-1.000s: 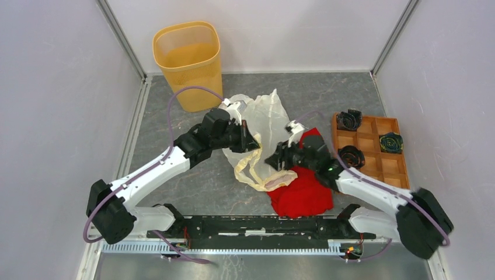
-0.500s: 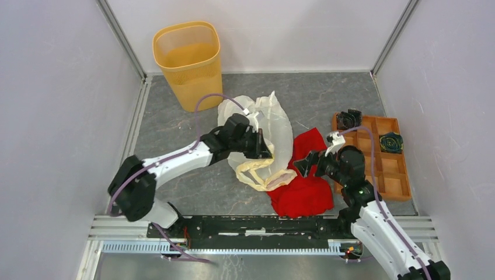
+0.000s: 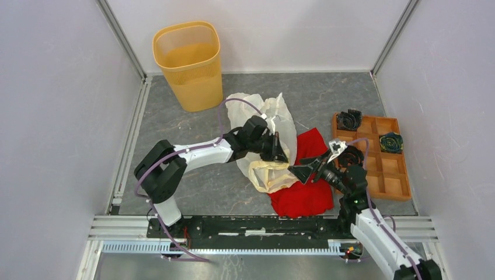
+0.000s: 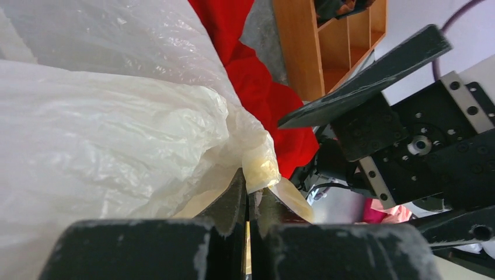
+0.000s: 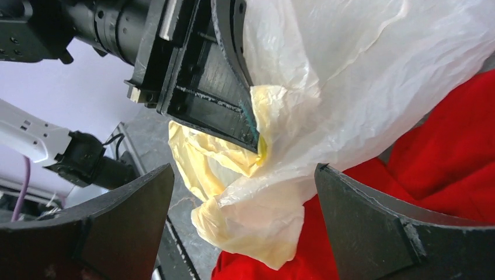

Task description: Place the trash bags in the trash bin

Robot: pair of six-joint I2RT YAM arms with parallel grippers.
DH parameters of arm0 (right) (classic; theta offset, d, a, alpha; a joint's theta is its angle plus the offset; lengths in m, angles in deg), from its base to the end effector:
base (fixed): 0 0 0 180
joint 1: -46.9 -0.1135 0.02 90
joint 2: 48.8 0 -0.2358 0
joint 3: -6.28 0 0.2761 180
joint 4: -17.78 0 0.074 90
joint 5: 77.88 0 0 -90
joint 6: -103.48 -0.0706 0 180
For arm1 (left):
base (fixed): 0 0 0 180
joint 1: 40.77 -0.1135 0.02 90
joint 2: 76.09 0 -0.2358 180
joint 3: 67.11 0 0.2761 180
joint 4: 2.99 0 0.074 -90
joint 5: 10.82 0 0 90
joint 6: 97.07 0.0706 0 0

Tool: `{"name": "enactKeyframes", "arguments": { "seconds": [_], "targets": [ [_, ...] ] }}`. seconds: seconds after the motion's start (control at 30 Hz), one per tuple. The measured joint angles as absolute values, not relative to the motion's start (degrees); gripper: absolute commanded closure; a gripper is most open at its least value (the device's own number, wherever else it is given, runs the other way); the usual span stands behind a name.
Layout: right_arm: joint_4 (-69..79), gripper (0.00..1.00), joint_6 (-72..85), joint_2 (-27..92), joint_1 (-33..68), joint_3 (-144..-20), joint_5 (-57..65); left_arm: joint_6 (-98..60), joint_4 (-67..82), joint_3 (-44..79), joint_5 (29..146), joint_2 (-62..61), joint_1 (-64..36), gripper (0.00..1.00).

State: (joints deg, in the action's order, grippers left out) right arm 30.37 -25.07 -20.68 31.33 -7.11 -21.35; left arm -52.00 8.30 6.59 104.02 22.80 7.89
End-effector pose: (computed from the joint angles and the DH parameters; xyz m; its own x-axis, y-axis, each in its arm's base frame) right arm 0.1936 0.0944 0.1495 -0.4985 0.4008 -0.7687 -0.5679 0.5190 0.6389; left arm 0.2534 -0.3329 0.1469 -0.9168 0.0718 -0.3929 0.3630 0.5601 -0.7447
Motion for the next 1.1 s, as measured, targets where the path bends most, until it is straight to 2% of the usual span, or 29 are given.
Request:
{"name": "enactKeyframes", "arguments": {
  "seconds": [0.13,0.23,0.4,0.53,0.7,1.03,1.1],
  "targets": [
    [32.87,0.02,-26.31,-14.56,29.23,-7.26,-20.96,-52.89,7.28,7.33,104.37,23.54,8.66,0.98],
    [23.80,0.02,-24.80,-12.83,28.22,-10.17,-17.50,-53.11,6.93,7.42,104.35,23.54,8.94,0.98],
    [8.93,0.02,-21.70,-16.66,28.01,-16.05,-13.64,-53.11,6.86,7.42,104.33,23.54,8.98,0.98],
    [5.35,0.02,-22.20,-19.13,27.85,-16.64,-15.47,-53.55,6.49,7.42,104.46,23.63,8.98,0.98],
    [12.34,0.02,-31.27,-19.28,24.97,-10.00,-16.78,-54.84,5.07,7.42,104.94,23.74,9.11,0.98],
    [32.82,0.02,-43.12,-7.59,12.05,-9.06,-3.17,-57.77,0.83,4.41,105.07,23.61,10.10,0.98],
    [35.64,0.06,-43.89,-6.19,10.74,-9.03,-0.04,-58.58,0.06,3.53,105.07,23.50,10.10,0.98]
  ]
}}
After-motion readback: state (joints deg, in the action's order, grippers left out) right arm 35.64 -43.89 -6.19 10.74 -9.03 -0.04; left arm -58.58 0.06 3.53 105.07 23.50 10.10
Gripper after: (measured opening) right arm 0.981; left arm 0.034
